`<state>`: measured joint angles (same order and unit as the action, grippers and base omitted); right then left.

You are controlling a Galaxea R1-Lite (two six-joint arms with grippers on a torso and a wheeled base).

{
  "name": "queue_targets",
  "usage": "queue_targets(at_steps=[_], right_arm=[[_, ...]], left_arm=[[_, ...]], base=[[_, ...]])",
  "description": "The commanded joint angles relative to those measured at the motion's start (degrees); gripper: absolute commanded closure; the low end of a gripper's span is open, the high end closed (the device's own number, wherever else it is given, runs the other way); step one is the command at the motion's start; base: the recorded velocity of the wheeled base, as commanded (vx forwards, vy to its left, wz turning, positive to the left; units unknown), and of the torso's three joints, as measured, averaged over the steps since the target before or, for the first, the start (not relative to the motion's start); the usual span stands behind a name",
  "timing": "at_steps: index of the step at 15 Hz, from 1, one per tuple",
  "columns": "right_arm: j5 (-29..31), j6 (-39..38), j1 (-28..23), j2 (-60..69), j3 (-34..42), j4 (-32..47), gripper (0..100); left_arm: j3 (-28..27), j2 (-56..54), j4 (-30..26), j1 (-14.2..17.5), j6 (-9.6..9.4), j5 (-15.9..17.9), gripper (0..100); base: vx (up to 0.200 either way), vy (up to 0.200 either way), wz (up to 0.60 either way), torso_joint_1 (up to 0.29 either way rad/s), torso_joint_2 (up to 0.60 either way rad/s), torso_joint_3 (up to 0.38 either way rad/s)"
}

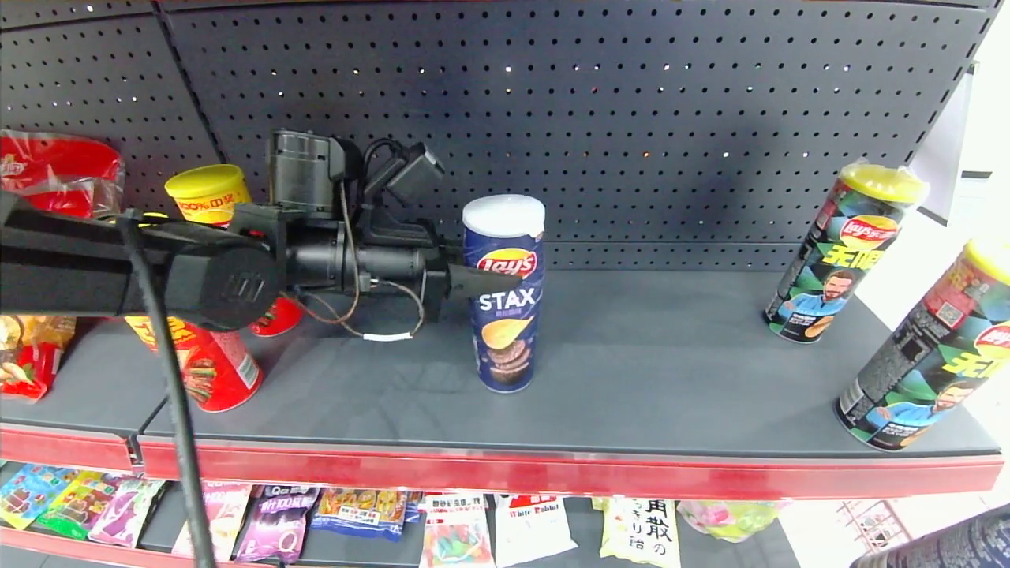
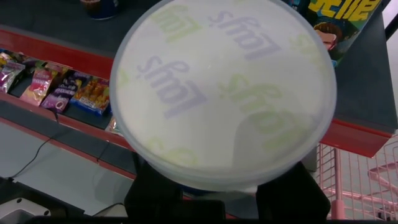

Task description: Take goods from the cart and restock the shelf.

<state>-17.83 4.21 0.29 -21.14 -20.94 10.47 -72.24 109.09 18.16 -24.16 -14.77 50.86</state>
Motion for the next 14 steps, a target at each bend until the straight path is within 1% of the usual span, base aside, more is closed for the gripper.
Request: queue_targets(at_steps=[1,2,3,5,6,11,14], right_arm=[[-0.01,0.01,0.06,-0.22,-0.24,-0.01,100],[-0.01,0.10,0.06,-0.22,-0.24,-0.01,100],[-0.01,0.01,0.06,-0.22,-0.24,-0.01,100],[-0.09,0.01,0.15,-0.31,-0.33,-0.01,100],[-0.09,0.10,0.15,-0.31,-0.33,-0.01,100],[-0.09,0.10,0.15,-0.66,-0.33,-0.01,100],[-0.09,0.10,0.15,-1.01,-0.41,-0.01,100]], left_arm=[[6.94,-7.23,0.29,-1.33,-0.69,1.08,100],[8.52,-7.58,0.29,-1.41,-2.36,1.17,100],[9.75,-7.67,0.29,-1.41,-4.65,1.96,100],[11.16,-7.58,0.29,-1.50,-6.93,3.46,100],[11.33,-7.58,0.29,-1.59,-7.20,3.55,100],[11.68,-7.58,0.29,-1.50,-7.11,4.16,100],[11.86,-7.58,0.12,-1.50,-7.11,5.39,100]], base=[[0.000,0.000,0.00,0.000,0.00,0.000],[0.000,0.000,0.00,0.000,0.00,0.000],[0.000,0.000,0.00,0.000,0.00,0.000],[0.000,0.000,0.00,0.000,0.00,0.000],[0.000,0.000,0.00,0.000,0.00,0.000],[0.000,0.000,0.00,0.000,0.00,0.000],[0.000,0.000,0.00,0.000,0.00,0.000]])
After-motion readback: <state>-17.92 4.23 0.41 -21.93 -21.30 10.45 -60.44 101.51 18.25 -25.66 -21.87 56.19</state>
